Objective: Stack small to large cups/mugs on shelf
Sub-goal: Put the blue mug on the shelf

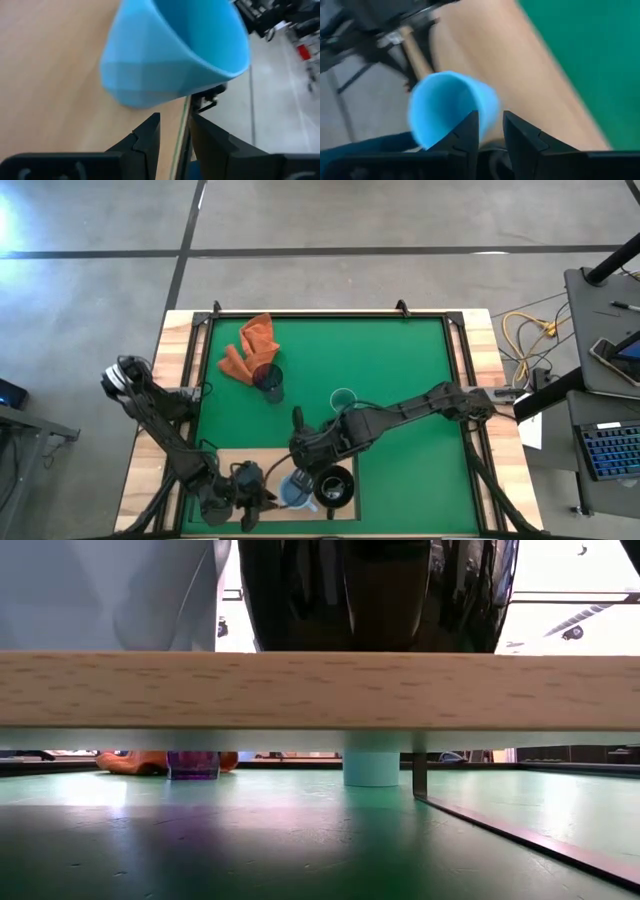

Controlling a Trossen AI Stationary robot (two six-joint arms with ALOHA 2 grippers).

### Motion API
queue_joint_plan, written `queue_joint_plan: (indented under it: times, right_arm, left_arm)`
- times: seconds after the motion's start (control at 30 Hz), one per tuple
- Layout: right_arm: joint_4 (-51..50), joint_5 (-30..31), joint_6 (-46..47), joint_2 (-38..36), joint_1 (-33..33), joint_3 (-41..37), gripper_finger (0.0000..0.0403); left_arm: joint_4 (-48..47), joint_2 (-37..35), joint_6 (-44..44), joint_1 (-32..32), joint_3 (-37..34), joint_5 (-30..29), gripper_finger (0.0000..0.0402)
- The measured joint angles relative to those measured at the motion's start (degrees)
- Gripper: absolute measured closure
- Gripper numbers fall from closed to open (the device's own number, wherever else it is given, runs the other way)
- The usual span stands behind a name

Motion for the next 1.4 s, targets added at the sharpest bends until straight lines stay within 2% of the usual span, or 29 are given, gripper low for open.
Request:
queue_joint_plan:
  times: [0.1, 0.37, 0.67, 0.93, 1.1, 1.4]
  right_arm:
    - [-3.67, -0.36, 0.06, -0.06, -0.66, -0.07, 0.0334]
    - [-2.77, -2.56, 0.19, 2.17, -0.94, -0.46, 0.0391]
    - [-0.55, -4.71, 0.12, 3.13, -0.99, -0.68, 0.0394]
    - [0.14, -5.68, 0.01, 3.17, -0.97, -1.71, 0.0394]
    - [4.96, -9.03, -0.46, 3.17, -0.97, -4.12, 0.0394]
    - [5.68, -13.36, -1.70, 3.19, -1.01, -4.83, 0.0394]
  left_arm:
    - [1.02, 0.85, 0.04, 0.00, 0.34, -0.34, 0.0309]
    - [1.48, 2.23, 1.17, -0.23, 2.34, -0.49, 0.0309]
    - [1.34, 2.43, 1.29, -0.10, 1.39, -3.26, 0.0309]
    - [1.01, 2.43, 1.86, 0.92, 0.83, -3.42, 0.0309]
    - [1.00, 2.43, 2.48, 1.03, 0.78, -3.32, 0.0309]
    - [0.96, 2.41, 2.55, 1.20, 0.06, -3.35, 0.0309]
